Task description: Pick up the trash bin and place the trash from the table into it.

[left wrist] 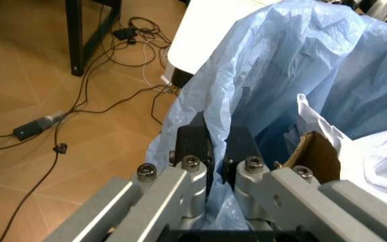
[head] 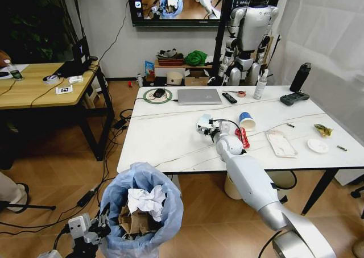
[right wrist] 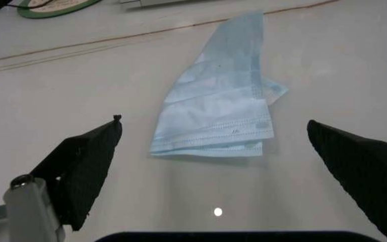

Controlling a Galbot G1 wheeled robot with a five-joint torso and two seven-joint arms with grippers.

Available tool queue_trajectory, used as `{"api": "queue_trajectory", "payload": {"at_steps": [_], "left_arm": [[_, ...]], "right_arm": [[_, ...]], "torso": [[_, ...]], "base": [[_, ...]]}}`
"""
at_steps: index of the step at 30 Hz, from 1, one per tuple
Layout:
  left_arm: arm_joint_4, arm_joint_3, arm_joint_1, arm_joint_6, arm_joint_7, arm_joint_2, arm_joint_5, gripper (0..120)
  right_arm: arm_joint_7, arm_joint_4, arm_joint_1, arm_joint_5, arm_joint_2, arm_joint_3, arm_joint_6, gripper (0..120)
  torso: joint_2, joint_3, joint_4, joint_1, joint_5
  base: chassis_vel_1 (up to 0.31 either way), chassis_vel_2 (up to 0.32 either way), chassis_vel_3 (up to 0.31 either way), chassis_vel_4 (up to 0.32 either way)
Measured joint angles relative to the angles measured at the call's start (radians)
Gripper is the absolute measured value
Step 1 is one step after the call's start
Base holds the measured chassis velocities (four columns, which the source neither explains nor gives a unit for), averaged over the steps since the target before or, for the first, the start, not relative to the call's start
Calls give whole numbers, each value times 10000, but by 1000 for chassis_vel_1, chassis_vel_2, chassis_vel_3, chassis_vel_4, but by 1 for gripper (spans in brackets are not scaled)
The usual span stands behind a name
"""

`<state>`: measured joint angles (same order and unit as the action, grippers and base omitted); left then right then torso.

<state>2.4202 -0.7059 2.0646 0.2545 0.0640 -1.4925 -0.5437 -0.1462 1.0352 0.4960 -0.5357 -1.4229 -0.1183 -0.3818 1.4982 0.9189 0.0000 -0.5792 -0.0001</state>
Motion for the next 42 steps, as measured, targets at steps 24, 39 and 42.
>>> {"api": "queue_trajectory", "payload": {"at_steps": [24, 39, 42], "left_arm": [[90, 33, 50, -27, -16, -147, 107, 0], [103, -29, 87, -38, -16, -131, 89, 0], [104, -24, 86, -42, -16, -130, 86, 0]], "right_arm": [[586, -1671, -654, 319, -323, -90, 721, 100], [823, -2124, -744, 440, -432, -96, 927, 60], [823, -2125, -717, 460, -385, -108, 944, 47]], "torso": [[0, 0, 0, 0, 1], [0, 0, 0, 0, 1], [0, 0, -1, 0, 0]], "base": [[0, 0, 0, 0], [0, 0, 0, 0], [0, 0, 0, 0]]}}
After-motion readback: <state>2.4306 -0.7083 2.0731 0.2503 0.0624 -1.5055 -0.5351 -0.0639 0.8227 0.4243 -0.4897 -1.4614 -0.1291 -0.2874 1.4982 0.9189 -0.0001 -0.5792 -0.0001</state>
